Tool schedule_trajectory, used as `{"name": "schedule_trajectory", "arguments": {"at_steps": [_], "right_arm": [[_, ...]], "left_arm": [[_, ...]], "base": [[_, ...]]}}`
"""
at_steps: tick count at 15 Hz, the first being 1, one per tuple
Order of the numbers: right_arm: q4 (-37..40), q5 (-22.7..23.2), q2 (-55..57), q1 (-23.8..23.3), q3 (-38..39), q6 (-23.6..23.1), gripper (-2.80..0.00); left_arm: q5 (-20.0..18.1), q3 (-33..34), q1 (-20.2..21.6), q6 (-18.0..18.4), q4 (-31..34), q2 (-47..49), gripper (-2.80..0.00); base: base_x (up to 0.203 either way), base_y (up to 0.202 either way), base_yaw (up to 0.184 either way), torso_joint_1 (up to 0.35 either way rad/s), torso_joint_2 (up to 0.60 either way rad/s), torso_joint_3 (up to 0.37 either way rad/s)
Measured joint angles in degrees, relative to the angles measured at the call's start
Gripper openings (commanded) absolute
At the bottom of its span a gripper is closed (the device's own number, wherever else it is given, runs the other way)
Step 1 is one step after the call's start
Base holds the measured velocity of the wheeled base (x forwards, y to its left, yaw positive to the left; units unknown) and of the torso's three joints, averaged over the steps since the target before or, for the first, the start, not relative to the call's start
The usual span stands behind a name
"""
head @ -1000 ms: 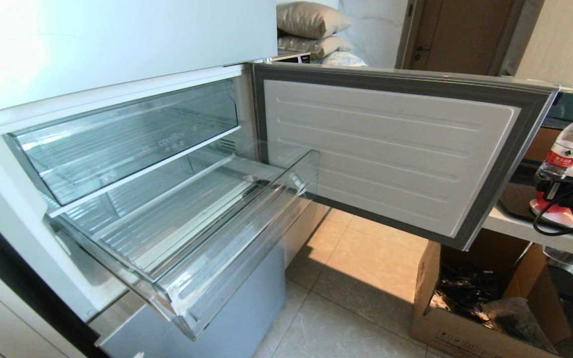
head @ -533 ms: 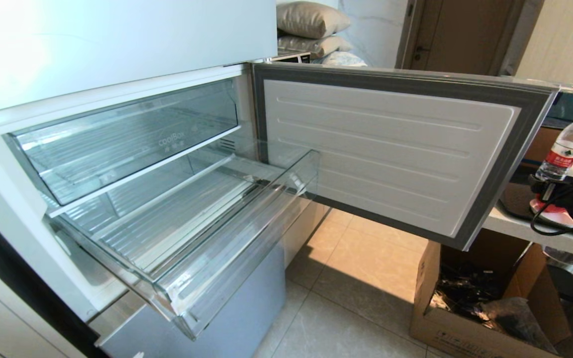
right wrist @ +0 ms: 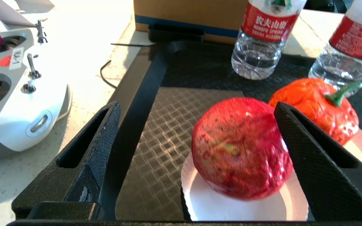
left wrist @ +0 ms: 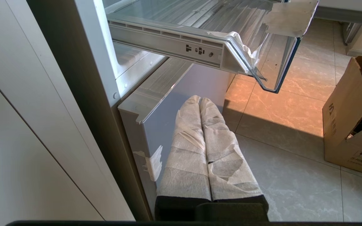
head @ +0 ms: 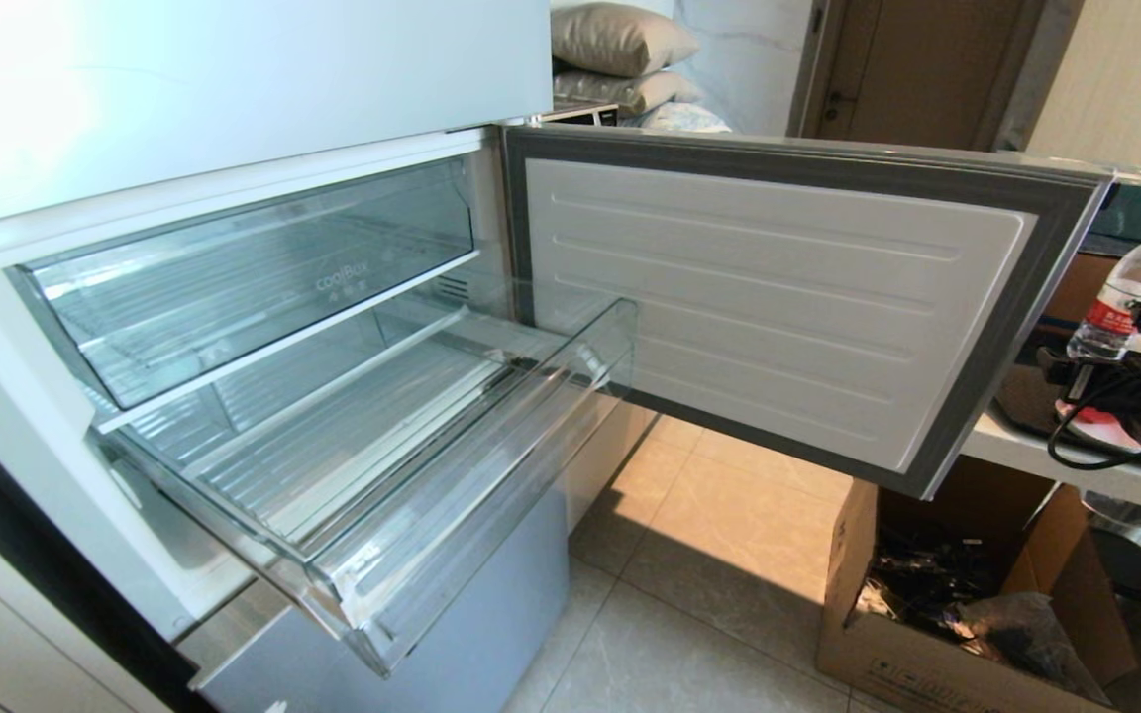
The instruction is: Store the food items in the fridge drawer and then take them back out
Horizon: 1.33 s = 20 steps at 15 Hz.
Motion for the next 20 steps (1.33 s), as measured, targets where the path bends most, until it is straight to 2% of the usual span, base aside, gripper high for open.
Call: {"name": "schedule_trajectory", "arguments": {"at_steps": [20], "right_arm": [[1.9, 0.2, -6.7, 3.9, 7.7, 3.4, 0.00]], "left_arm": [[0.0, 0.0, 0.0, 0.0, 0.0, 0.0, -2.80]], "base": [[0.000, 0.000, 0.000, 0.000, 0.00, 0.000]]}}
